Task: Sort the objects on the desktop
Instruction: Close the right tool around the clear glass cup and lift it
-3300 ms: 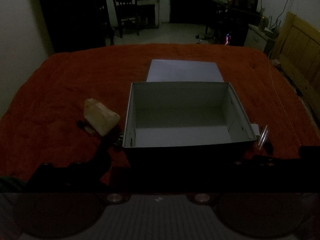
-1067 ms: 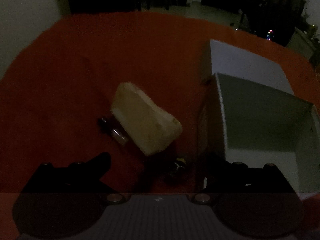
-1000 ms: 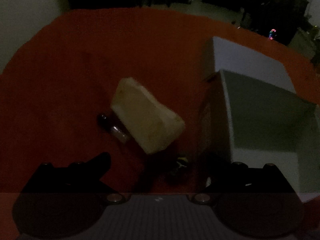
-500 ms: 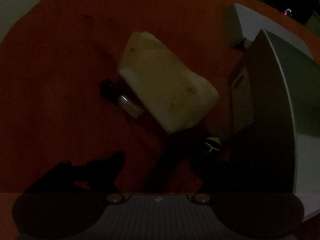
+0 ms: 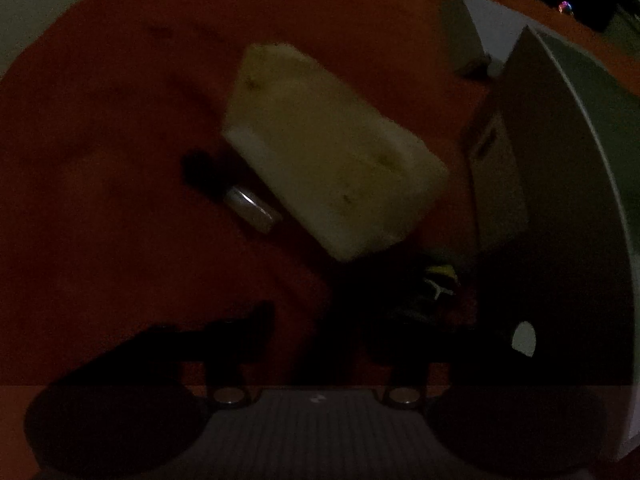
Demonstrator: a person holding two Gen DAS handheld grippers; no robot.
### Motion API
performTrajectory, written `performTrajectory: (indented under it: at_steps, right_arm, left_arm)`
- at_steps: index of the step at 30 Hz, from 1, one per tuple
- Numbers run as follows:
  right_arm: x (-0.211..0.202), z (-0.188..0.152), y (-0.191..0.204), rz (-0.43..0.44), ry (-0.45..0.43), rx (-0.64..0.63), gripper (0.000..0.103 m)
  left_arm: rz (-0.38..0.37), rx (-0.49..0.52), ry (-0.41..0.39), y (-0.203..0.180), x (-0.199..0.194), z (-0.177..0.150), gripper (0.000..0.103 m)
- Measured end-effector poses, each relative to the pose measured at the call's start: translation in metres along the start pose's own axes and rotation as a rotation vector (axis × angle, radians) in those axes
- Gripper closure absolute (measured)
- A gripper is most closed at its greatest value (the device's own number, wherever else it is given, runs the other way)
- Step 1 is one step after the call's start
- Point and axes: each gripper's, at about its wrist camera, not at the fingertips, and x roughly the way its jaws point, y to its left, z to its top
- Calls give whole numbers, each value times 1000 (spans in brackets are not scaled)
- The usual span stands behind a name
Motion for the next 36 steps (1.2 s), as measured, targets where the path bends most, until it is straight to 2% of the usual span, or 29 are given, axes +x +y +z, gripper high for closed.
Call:
performTrajectory:
  at_steps: [2, 3, 7, 12, 15, 21, 22, 25, 26, 29, 34, 36]
  right_arm:
    - [1, -2, 2, -18, -14, -21, 52]
    - [1, -3, 3, -25, -23, -29, 52]
    - [-2, -3, 2, -21, -38, -28, 63]
    - [-6, 0, -10, 18, -17, 57, 68]
    - [-11, 1, -11, 15, -19, 60, 68]
    - [-20, -3, 2, 47, -15, -1, 68]
    - [-20, -4, 5, 45, -16, -11, 68]
    - [-18, -5, 6, 44, -12, -10, 68]
    - [-17, -5, 5, 42, -9, -7, 68]
    - [-14, -5, 2, 37, -1, 6, 68]
    - [-15, -6, 4, 45, -3, 6, 68]
    - [-15, -7, 4, 44, -3, 3, 68]
  left_arm:
    - [-23, 1, 2, 0, 2, -2, 84]
    - [-33, 3, 3, 0, 3, -2, 84]
    - [-64, 16, 9, -3, 4, -3, 91]
    - [-38, 52, 19, -7, -2, -3, 94]
    - [-29, 78, 34, -10, 0, -3, 94]
    - [-9, 130, 64, -14, 3, -5, 90]
    - [-6, 139, 69, -15, 4, -5, 86]
    - [14, 154, 75, -17, 6, -6, 65]
    - [13, 160, 81, -17, 9, -7, 63]
    - [-1, 183, 94, -20, 14, -8, 62]
    - [19, 240, 113, -27, 26, -13, 62]
    - [15, 244, 112, -27, 29, -14, 66]
